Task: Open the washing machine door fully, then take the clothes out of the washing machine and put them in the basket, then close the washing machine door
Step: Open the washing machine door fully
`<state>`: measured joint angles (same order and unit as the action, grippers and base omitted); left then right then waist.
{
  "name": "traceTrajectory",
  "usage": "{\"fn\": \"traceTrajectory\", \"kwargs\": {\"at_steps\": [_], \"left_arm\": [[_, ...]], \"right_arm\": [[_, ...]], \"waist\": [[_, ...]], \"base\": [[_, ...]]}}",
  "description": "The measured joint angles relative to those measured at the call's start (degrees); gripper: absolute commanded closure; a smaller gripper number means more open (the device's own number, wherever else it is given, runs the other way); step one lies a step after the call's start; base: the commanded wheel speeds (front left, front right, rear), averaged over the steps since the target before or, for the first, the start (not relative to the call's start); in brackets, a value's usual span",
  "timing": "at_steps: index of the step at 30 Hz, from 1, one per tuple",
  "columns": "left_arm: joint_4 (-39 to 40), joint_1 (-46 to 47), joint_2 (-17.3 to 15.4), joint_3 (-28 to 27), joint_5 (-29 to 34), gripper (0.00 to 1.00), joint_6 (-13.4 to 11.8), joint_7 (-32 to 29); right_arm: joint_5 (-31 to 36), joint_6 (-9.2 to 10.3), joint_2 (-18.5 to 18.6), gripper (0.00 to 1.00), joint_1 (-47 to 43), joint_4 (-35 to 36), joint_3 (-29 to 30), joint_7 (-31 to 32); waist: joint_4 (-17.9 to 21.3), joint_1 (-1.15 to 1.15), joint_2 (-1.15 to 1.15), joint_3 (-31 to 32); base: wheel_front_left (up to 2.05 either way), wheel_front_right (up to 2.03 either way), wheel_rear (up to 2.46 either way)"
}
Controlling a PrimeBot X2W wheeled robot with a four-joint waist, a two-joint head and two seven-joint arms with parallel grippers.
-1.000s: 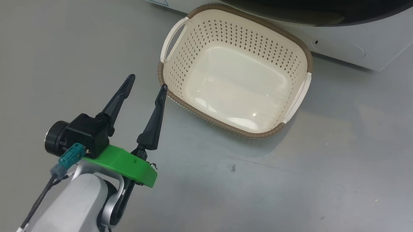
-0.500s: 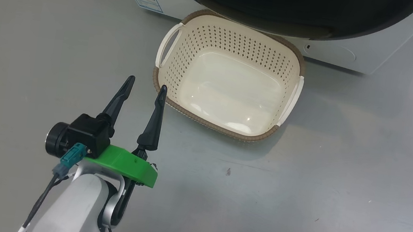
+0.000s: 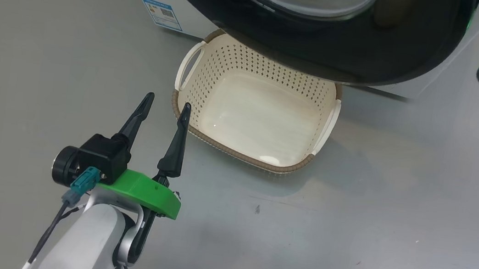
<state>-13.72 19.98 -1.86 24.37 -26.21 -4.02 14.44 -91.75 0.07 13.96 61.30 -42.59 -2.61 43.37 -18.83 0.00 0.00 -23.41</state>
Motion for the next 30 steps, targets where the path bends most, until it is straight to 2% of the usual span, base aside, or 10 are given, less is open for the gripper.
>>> {"fn": "traceTrajectory", "kwargs": {"at_steps": [6,15,20,30], "left_arm": [[-0.66,-0.12,0.0,0.02,0.0,0.0,-0.27,0.01],[-2.2,-1.64,-0.01,-0.16,0.01,0.0,-0.27,0.0],[-2.88,-2.75,-0.01,-0.35,0.04,0.0,-0.27,0.0],[-4.28,-5.31,-0.03,-1.2,0.67,0.0,-0.27,0.0]], "right_arm": [[-0.51,-0.7,-1.52,1.0,-2.4,-0.94,-0.49,1.57],[-1.03,-3.1,-3.23,1.0,-6.41,-2.07,-1.64,3.87],[-1.6,-4.13,-5.36,1.0,-9.4,-3.13,-2.23,4.82],[-2.58,-5.09,-8.51,1.0,-14.43,-4.15,-4.09,6.41]], "waist": [[0.29,0.0,0.0,1.43],[0.45,0.0,0.0,4.29],[0.45,0.0,0.0,6.22],[0.42,0.0,0.0,10.37]], "base": [[0.0,0.0,0.0],[0.0,0.0,0.0],[0.0,0.0,0.0],[0.0,0.0,0.0]]}}
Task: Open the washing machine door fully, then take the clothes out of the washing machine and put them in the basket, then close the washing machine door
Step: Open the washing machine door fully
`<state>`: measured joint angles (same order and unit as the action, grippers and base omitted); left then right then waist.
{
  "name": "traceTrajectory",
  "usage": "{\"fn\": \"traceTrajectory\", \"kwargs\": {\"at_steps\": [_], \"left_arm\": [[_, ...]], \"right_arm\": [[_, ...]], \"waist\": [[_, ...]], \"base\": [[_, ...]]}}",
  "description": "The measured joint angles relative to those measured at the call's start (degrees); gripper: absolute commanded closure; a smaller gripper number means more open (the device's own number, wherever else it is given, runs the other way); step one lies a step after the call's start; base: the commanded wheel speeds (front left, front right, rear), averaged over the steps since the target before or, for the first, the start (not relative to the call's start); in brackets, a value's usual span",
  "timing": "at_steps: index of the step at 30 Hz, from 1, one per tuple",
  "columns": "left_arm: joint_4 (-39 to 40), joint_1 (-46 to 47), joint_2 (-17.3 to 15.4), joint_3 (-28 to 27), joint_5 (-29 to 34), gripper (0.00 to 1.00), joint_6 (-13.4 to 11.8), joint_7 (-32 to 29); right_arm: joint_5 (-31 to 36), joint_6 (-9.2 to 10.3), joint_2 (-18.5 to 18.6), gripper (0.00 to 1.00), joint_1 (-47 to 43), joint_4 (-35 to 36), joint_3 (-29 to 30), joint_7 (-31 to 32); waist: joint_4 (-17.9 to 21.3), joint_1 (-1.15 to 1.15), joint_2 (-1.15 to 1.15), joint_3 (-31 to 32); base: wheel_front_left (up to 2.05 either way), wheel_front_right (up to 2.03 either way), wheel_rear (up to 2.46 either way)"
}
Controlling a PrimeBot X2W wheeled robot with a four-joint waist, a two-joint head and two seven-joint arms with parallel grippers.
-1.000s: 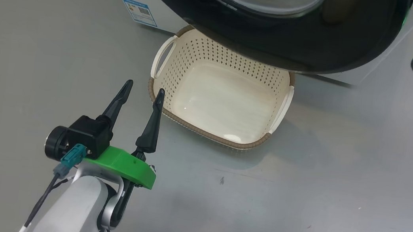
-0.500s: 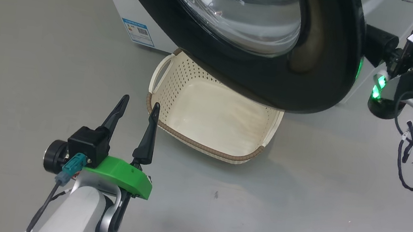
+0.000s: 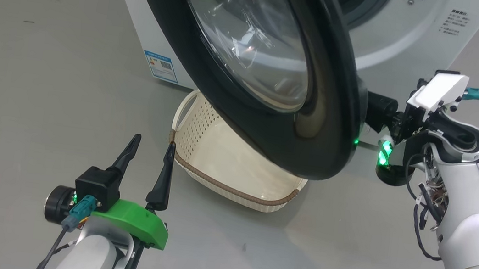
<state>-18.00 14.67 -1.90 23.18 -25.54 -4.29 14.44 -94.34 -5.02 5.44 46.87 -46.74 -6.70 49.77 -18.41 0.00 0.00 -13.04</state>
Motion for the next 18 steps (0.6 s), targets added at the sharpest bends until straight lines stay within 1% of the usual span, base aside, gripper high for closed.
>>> {"fn": "traceTrajectory", "kwargs": {"at_steps": [7,18], "left_arm": [[-0.69,-1.52,-0.01,-0.63,0.08,0.0,0.0,0.0],[-1.96,-4.04,-0.05,-1.32,0.37,0.0,0.04,0.0]], "right_arm": [[-0.53,-0.93,-0.69,1.0,-3.13,0.01,-1.32,1.1],[-1.76,-1.47,-1.68,1.0,-8.4,1.36,-3.36,1.53]], "waist": [[-0.07,0.0,0.0,2.49],[-0.58,0.0,0.0,6.37]], "base": [[0.0,0.0,0.0],[0.0,0.0,0.0]]}}
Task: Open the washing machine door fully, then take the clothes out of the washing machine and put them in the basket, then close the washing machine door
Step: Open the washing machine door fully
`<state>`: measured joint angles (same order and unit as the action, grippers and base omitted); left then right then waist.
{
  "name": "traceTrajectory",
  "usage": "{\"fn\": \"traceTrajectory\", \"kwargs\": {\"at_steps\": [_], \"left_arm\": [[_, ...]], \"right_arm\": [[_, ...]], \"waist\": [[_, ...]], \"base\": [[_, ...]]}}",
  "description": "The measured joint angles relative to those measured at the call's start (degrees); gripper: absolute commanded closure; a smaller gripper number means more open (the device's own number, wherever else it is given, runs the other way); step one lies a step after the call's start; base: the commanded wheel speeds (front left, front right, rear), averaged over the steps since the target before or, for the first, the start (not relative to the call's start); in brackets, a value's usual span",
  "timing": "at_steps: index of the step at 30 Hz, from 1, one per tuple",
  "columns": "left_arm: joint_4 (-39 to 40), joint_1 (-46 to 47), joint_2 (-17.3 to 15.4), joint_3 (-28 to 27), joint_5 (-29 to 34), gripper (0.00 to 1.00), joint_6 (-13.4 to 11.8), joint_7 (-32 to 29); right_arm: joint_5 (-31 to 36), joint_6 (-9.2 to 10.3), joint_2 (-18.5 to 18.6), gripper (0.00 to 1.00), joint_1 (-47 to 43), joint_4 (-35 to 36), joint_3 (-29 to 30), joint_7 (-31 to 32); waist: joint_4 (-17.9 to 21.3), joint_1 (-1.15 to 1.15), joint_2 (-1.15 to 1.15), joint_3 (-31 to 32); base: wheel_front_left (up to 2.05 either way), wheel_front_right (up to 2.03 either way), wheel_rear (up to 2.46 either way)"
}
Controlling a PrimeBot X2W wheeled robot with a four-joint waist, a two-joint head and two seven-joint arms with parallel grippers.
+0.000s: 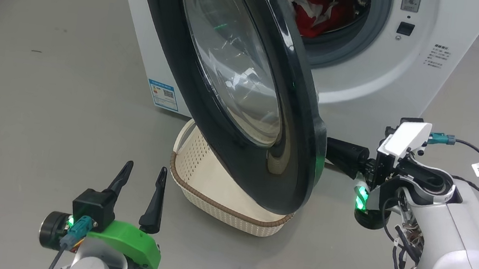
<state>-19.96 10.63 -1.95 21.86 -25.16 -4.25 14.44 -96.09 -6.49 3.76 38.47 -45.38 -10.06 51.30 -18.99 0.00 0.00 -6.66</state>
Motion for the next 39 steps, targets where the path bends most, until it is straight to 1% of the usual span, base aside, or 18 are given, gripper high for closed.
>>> {"fn": "traceTrajectory", "kwargs": {"at_steps": [6,8,14,19,28,30,33,39], "left_arm": [[-0.22,-0.5,-0.05,-0.09,0.05,0.0,0.09,0.0],[-0.33,-0.74,-0.07,-0.09,0.05,0.0,0.33,0.0],[-0.85,-1.45,-0.22,-0.08,0.46,0.0,0.53,0.0],[-1.19,-1.69,-0.29,-0.1,0.64,0.0,0.56,0.0],[-1.48,-2.42,-0.55,-0.36,0.71,0.0,0.59,0.0],[-1.52,-2.43,-0.54,-0.24,1.16,0.0,1.02,0.0],[-1.52,-2.45,-0.53,-0.37,1.23,0.0,1.02,0.0],[-1.51,-2.48,-0.55,-0.73,1.23,0.0,1.02,0.0]], "right_arm": [[-1.4,-0.14,-0.15,1.0,-3.02,1.54,-1.35,-0.77],[-2.97,-0.18,-0.14,1.0,-4.1,2.24,-2.16,-1.22],[-7.05,-0.19,-0.09,1.0,-6.75,4.66,-5.76,-2.32],[-9.23,-0.46,-0.13,1.0,-8.51,6.82,-8.93,-3.85],[-11.79,-0.46,-0.09,1.0,-9.81,10.5,-14.91,-6.87],[-12.3,-0.46,-0.18,1.0,-10.14,11.34,-15.79,-7.83],[-13.27,-0.47,-0.14,1.0,-10.9,12.32,-17.67,-8.83],[-14.33,-0.47,-0.08,1.0,-11.57,14.21,-20.75,-10.94]], "waist": [[-0.64,0.0,0.0,1.66],[-0.86,0.0,0.0,2.05],[-1.75,0.0,0.0,3.06],[-2.63,0.0,0.0,3.78],[-4.26,0.0,0.0,4.29],[-4.56,0.0,0.0,4.35],[-5.05,0.0,0.0,4.46],[-5.46,0.0,0.0,4.56]], "base": [[0.0,0.0,0.0],[0.0,0.0,0.0],[0.0,0.0,0.0],[0.0,0.0,0.0],[0.0,0.0,0.0],[0.0,0.0,0.0],[0.0,0.0,0.0],[0.0,0.0,0.0]]}}
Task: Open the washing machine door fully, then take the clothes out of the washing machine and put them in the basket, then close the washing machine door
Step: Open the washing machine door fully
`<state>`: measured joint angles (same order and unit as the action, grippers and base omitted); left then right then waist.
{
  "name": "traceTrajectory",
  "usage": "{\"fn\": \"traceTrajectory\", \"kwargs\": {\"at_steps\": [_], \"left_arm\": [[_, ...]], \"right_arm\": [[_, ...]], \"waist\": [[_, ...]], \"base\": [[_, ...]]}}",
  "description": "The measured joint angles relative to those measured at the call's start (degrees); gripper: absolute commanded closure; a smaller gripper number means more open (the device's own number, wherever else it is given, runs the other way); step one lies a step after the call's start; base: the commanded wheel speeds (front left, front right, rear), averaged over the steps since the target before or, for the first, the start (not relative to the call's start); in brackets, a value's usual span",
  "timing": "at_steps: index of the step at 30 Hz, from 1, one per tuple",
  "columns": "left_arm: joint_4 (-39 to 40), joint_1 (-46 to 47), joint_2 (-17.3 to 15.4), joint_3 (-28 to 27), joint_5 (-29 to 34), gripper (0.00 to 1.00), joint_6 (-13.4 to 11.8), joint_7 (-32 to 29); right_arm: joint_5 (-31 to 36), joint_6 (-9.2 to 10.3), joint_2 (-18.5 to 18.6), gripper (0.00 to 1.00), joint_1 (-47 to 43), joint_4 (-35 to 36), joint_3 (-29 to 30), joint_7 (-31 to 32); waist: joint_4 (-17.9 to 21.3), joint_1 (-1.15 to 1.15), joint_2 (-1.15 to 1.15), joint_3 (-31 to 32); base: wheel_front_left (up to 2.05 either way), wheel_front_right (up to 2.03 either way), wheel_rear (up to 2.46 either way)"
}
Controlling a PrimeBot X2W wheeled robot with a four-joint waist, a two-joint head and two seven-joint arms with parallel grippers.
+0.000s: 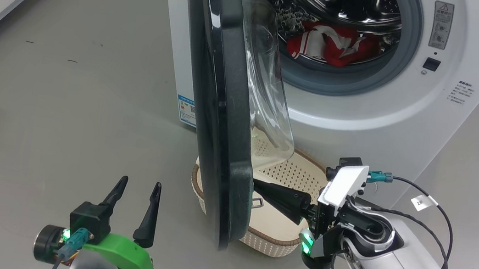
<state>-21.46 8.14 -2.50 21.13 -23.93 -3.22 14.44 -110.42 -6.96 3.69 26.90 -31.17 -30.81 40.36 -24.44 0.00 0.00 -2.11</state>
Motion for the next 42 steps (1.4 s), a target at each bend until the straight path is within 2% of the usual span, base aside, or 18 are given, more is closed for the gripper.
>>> {"fn": "traceTrajectory", "kwargs": {"at_steps": [15,25,26,27,28,29,37,42], "left_arm": [[0.09,-0.47,0.0,-0.37,0.34,0.0,0.0,0.0],[0.37,-0.6,0.0,-0.92,0.41,0.0,0.0,0.0],[0.38,-0.65,0.0,-0.94,0.41,0.0,0.0,0.0],[0.45,-0.73,0.0,-1.02,0.41,0.0,-0.01,0.0],[0.64,-0.93,0.02,-1.32,0.41,0.0,-0.01,0.0],[0.71,-1.16,-0.01,-1.49,0.41,0.0,-0.01,0.0],[1.04,-1.24,0.0,-2.21,0.59,0.0,-0.04,0.0],[1.47,-1.29,-0.22,-2.68,1.02,0.0,-0.09,0.0]], "right_arm": [[-2.55,0.0,-0.11,1.0,-1.66,2.99,-1.47,-6.26],[-4.25,0.0,-0.21,1.0,-4.34,7.51,6.08,-12.81],[-3.93,-0.01,-0.2,0.92,-4.74,7.92,6.92,-13.6],[-3.6,-0.01,-0.22,0.65,-5.28,8.36,7.76,-14.4],[-3.05,-0.01,-0.23,0.3,-5.71,8.61,8.38,-15.32],[-2.29,0.0,-0.22,0.0,-6.24,8.91,9.0,-16.04],[5.67,-0.01,2.27,0.0,-10.27,11.81,16.7,-27.76],[14.85,-0.01,4.72,0.0,-11.7,12.88,16.56,-34.21]], "waist": [[0.24,0.0,0.0,0.09],[1.39,0.0,0.0,0.07],[1.52,0.0,0.0,0.09],[1.65,0.0,0.0,0.1],[1.8,0.0,0.0,0.09],[1.99,0.0,0.0,0.07],[3.41,0.0,0.0,-0.1],[4.38,0.0,0.0,-0.28]], "base": [[0.0,0.0,0.0],[0.0,0.0,0.0],[0.0,0.0,0.0],[0.0,0.0,0.0],[0.0,0.0,0.0],[0.0,0.0,0.0],[0.0,0.0,0.0],[0.0,0.0,0.0]]}}
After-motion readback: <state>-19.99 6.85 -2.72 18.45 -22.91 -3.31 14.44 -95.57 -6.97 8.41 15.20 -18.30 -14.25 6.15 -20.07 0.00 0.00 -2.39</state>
